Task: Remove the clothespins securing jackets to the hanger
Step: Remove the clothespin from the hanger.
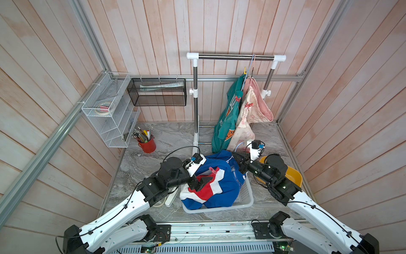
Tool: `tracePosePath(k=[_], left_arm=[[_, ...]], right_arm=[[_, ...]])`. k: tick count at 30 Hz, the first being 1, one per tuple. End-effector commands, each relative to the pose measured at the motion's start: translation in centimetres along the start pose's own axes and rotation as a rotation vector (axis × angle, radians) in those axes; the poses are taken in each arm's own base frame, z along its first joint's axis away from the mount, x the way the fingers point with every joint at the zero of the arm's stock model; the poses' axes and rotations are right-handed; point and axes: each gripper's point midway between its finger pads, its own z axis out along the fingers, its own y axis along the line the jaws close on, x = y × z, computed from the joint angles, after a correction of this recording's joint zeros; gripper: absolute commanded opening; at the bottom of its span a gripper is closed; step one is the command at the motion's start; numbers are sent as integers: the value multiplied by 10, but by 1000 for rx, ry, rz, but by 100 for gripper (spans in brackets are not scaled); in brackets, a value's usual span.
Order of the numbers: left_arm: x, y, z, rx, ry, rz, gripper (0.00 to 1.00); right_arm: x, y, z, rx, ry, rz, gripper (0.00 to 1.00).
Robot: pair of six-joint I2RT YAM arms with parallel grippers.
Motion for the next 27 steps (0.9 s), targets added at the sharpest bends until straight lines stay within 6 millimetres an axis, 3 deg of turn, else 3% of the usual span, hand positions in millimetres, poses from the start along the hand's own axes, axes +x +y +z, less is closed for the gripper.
tracePosePath(k=[1,8,21,27], left_arm=[[-15,-15,0,102,-19,-9,88],[-23,-2,13,52,-3,-47,77],[-18,12,24,-3,58,-90,50],[-18,18,26,-34,61,-114,32]], right_arm=[[-3,2,-2,-2,-6,-4,0],[-3,2,-1,-2,-10,-7,0],[-3,0,-1,9,-18,-10,0],[-2,-2,1,15,-16,-4,0]])
